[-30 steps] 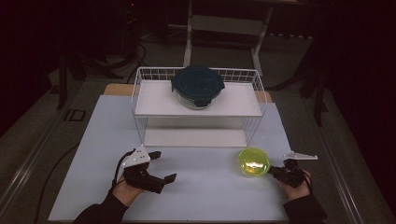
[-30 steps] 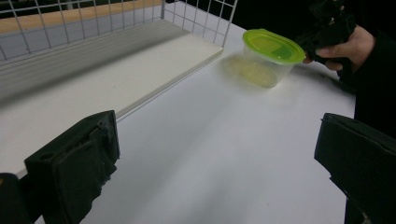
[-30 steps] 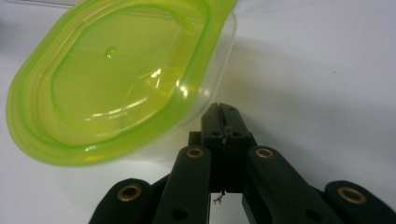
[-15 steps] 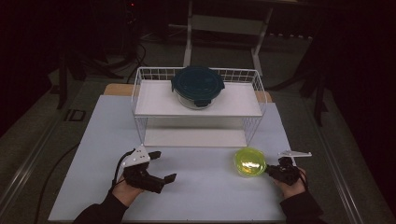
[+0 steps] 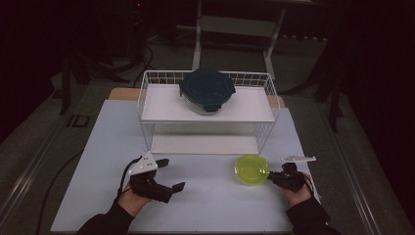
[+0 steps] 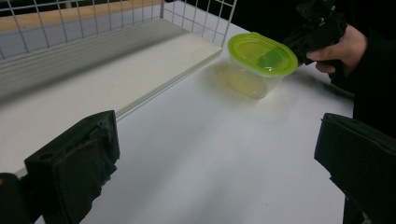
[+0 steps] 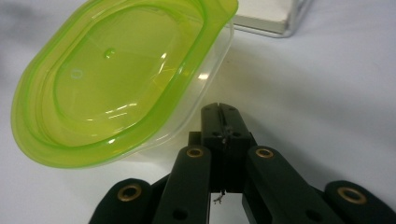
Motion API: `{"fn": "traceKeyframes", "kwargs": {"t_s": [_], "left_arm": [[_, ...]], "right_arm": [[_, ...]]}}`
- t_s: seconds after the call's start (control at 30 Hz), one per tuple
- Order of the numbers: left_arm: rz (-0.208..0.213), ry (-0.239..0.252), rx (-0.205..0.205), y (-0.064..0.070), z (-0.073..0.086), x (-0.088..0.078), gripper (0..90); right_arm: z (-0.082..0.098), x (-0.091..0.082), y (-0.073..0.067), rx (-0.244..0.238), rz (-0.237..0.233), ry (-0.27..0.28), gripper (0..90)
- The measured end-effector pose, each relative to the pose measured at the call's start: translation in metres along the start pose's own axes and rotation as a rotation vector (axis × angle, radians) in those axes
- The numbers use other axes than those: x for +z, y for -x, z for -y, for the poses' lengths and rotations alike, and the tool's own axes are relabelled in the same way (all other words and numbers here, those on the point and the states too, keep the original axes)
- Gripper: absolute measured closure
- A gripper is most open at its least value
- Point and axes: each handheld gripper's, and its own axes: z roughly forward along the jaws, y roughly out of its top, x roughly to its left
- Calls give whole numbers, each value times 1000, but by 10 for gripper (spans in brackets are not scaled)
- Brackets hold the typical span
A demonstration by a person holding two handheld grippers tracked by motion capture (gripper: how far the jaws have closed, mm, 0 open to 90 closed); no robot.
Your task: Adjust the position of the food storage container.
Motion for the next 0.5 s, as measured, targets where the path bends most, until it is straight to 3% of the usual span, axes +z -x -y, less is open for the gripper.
{"fn": "traceKeyframes", "kwargs": {"t_s": [0.33,0.5], "left_arm": [[0,3,1,0,0,-1,0],[-2,6,5,0,0,-1,0]], "right_arm": [[-5,13,-12,-32,-22,-16,900],[-5,9,-10,-33,-3,-9,900]]}}
